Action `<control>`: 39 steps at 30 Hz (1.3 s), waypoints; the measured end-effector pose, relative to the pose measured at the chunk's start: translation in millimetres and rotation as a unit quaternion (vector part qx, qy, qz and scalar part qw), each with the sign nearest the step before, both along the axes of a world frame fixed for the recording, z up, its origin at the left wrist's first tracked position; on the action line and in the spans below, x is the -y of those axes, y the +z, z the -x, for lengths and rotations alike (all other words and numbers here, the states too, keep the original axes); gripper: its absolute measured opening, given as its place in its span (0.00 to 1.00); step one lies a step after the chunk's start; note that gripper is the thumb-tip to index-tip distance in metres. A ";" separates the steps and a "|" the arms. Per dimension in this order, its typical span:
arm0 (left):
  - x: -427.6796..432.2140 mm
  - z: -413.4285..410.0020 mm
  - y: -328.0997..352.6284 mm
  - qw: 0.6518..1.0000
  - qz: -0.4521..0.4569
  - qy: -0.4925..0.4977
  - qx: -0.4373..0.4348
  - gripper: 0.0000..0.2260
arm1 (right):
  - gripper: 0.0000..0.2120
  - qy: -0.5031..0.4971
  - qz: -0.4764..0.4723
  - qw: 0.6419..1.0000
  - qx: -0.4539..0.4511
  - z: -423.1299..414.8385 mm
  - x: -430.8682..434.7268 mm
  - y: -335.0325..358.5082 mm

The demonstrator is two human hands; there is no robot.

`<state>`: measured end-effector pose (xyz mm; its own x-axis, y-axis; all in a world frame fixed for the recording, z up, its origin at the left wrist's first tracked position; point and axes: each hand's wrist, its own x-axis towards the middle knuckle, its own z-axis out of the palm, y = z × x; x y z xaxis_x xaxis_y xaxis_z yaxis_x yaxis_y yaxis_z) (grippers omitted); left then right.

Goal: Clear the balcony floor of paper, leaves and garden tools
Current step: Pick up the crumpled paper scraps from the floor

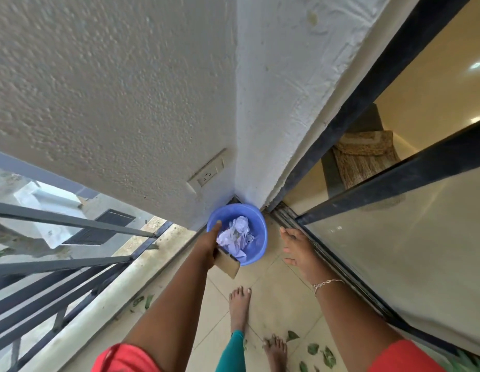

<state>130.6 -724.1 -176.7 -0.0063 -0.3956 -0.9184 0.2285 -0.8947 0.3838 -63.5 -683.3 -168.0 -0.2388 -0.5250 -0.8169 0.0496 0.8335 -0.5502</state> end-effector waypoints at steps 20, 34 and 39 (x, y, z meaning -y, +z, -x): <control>-47.7 3.5 35.5 0.777 0.164 -0.505 0.337 0.23 | 0.20 0.177 0.029 0.954 -0.241 38.8 -98.1 48.6; -208.1 98.9 86.1 0.412 0.368 -0.785 0.281 0.21 | 0.21 0.089 -0.091 0.936 -0.327 45.6 -363.6 92.5; -303.7 135.2 104.8 0.354 0.375 -0.833 0.201 0.22 | 0.21 0.003 -0.133 0.931 -0.340 17.0 -482.2 100.6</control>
